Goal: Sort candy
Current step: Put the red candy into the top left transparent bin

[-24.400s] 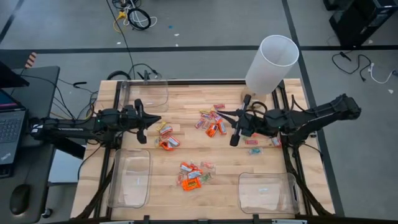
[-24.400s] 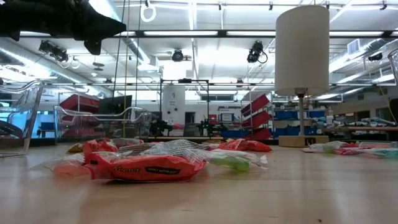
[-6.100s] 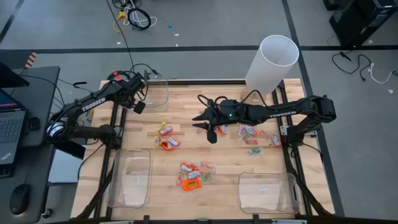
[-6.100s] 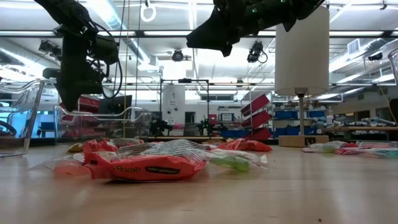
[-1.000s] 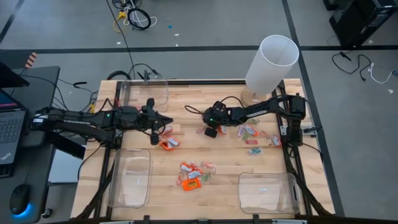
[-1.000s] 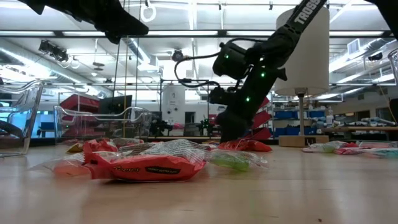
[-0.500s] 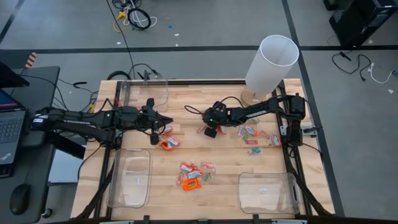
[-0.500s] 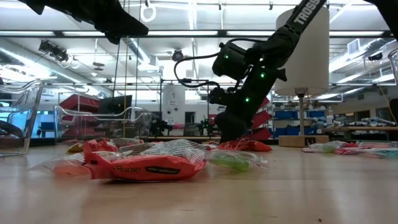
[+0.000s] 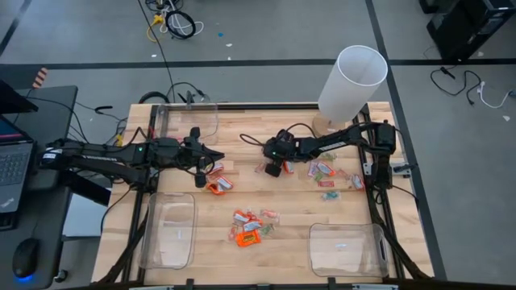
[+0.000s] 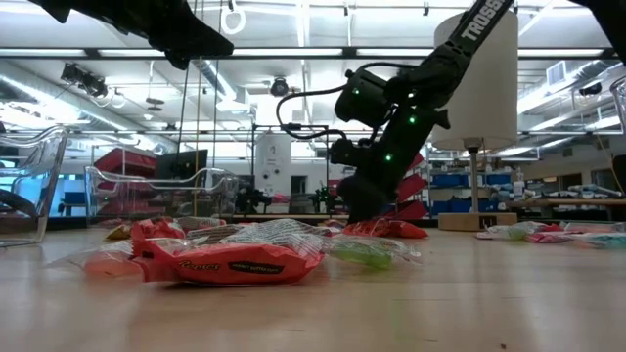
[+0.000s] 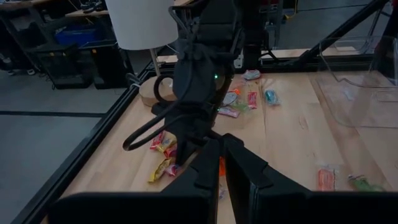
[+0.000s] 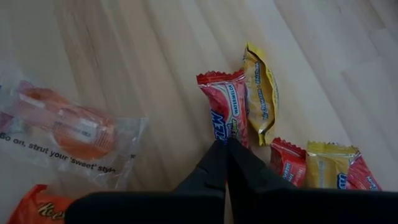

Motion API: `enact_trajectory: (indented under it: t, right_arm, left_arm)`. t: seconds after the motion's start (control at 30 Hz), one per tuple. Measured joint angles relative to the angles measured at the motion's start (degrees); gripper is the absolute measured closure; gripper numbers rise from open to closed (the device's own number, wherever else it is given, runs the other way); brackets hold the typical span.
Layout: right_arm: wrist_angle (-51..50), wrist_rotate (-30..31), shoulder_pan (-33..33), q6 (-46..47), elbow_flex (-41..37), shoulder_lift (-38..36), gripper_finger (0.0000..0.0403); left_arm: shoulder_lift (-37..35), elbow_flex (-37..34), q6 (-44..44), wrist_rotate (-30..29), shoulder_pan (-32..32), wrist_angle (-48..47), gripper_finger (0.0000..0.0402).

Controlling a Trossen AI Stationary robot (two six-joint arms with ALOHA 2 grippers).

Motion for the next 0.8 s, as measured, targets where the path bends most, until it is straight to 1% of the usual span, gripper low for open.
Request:
enact_trajectory:
  t: [0.1, 0.27, 0.5, 0.63, 0.8]
  right_arm:
    - [0.7, -0.5, 0.0, 0.0, -0.1, -0.8, 0.0402]
    - [1.7, -3.5, 0.0, 1.1, -0.1, -4.1, 0.0403]
    - [4.8, -8.1, 0.8, 1.4, -0.1, -7.2, 0.0403]
    - [8.3, -13.6, 0.9, 1.6, -0.1, -8.0, 0.0403]
    - [13.7, -23.0, 0.9, 3.0, -0.1, -8.1, 0.0403]
  left_arm:
    - [0.1, 0.0, 0.0, 0.0, 0.0, 0.0, 0.0372]
    - [1.0, 0.0, 0.0, 0.0, 0.0, 0.0, 0.0372]
    - [4.7, 0.0, 0.0, 0.0, 0.0, 0.9, 0.0372]
    - [7.0, 0.0, 1.6, 0.0, 0.0, 1.2, 0.0372]
    - [9.3, 0.0, 4.3, 0.0, 0.0, 1.9, 0.0372]
